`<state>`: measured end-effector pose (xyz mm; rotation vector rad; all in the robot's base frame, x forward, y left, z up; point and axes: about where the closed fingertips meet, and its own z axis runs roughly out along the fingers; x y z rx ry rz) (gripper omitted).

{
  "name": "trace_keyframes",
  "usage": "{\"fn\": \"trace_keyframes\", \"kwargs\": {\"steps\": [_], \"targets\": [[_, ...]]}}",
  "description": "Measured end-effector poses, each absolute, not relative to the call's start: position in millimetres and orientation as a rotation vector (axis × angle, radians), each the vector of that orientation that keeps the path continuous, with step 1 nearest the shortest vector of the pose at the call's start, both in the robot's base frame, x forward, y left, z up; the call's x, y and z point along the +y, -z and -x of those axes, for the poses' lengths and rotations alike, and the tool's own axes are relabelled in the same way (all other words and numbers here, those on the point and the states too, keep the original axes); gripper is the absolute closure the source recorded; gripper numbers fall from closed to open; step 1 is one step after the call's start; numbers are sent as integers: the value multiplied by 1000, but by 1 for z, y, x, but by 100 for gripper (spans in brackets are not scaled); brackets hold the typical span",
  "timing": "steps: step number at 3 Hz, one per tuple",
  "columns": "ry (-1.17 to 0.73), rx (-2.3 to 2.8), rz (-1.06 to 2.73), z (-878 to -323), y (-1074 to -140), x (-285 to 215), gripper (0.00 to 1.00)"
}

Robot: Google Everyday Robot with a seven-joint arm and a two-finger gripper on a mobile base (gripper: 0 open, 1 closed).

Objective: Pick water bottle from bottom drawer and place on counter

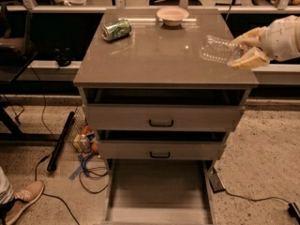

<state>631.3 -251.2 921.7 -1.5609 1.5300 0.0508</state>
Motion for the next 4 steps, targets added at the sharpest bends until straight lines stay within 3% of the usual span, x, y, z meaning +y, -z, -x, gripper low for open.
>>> {"fn": "trace_keyframes", "kwargs": {"steps": [3, 4], "targets": [[-244, 1588, 1468, -710, -901, -190, 98], [-285, 1607, 1453, -724, -891, -178, 74]]}}
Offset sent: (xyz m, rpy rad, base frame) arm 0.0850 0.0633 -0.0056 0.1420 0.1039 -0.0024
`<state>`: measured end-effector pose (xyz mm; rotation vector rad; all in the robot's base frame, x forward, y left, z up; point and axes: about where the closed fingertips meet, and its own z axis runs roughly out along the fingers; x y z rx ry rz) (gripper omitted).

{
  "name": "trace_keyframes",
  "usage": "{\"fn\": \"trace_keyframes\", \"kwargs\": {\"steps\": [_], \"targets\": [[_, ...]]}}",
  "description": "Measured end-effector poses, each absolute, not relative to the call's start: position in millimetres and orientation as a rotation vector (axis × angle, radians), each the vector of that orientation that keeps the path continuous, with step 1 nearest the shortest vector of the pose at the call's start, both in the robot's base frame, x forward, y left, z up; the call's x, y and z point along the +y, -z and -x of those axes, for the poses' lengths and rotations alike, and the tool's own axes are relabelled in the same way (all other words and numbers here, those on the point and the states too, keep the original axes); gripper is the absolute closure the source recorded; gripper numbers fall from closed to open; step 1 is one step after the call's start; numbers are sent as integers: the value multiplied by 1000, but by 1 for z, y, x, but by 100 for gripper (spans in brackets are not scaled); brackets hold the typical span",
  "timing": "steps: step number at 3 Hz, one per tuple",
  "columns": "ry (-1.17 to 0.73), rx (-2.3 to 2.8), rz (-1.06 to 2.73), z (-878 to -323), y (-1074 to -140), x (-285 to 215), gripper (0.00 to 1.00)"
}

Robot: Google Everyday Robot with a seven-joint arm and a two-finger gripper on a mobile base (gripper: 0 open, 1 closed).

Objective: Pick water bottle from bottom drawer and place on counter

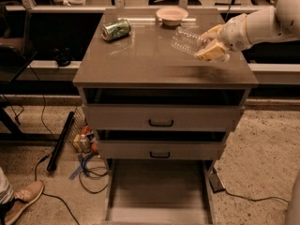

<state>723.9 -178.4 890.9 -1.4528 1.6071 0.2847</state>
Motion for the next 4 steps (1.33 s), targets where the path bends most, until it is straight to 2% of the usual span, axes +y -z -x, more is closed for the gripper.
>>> {"fn": "trace_keyframes", "kwargs": {"steps": [1, 2, 3, 4], "targets": [[-311, 1620, 1452, -734, -885, -168, 52], [-336, 1634, 1452, -745, -877, -157, 21], [-356, 1639, 1454, -751, -871, -150, 0], [-356, 1645, 1450, -753, -870, -152, 0]]}}
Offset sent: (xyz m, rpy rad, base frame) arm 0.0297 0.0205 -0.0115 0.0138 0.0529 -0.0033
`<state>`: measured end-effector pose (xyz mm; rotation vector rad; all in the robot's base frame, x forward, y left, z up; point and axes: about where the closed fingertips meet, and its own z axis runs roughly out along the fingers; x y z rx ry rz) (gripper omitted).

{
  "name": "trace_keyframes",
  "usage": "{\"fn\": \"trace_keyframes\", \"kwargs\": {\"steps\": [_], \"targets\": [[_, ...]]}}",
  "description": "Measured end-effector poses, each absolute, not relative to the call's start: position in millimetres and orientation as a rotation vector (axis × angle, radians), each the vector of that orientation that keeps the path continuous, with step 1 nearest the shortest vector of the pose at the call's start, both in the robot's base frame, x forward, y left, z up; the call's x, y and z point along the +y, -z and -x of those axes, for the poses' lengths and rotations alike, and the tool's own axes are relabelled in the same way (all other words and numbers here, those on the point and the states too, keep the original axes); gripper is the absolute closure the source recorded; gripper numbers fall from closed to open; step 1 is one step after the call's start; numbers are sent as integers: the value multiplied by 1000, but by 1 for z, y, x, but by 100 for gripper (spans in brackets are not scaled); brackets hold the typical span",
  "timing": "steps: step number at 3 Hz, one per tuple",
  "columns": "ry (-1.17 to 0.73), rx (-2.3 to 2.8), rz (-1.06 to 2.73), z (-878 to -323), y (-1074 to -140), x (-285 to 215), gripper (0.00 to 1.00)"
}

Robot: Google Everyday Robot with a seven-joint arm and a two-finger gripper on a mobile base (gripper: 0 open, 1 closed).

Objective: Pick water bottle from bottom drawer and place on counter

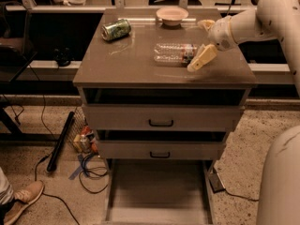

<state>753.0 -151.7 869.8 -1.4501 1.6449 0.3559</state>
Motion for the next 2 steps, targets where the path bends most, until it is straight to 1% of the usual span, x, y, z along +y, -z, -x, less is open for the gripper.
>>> {"fn": "trace_keyframes", "kwargs": {"steps": [1, 2], "targets": [[-356, 1645, 1450, -753, -870, -152, 0], [-321, 1636, 1385, -740, -878, -185, 0]]}}
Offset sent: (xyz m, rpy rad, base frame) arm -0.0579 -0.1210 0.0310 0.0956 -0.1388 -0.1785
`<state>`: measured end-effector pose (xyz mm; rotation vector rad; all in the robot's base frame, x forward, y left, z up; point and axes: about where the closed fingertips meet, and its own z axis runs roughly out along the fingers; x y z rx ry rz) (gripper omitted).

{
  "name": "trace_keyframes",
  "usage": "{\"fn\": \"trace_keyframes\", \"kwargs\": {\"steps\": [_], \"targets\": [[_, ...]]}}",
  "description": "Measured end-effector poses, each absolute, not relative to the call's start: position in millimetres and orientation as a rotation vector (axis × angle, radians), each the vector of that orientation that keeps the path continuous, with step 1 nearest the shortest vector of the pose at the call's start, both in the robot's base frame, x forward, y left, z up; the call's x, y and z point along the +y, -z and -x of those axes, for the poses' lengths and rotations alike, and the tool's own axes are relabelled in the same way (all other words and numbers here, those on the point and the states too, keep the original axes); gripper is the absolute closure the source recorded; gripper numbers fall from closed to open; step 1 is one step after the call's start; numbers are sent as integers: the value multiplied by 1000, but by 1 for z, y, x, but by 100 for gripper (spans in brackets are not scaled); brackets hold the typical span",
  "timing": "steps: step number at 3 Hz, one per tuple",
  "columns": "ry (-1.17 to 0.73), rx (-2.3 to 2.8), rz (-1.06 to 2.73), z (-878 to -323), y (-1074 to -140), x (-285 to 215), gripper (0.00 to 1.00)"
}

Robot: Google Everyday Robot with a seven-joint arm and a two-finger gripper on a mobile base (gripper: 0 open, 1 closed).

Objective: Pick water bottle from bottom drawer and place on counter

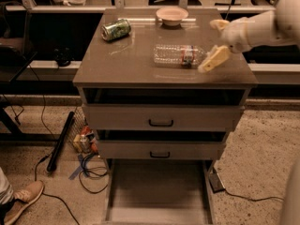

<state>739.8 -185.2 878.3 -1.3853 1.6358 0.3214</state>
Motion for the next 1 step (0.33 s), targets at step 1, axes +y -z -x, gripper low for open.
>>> {"fn": "trace_keyframes", "kwargs": {"steps": [1], "targets": [[-253, 1594, 1298, -705, -894, -235, 0]]}}
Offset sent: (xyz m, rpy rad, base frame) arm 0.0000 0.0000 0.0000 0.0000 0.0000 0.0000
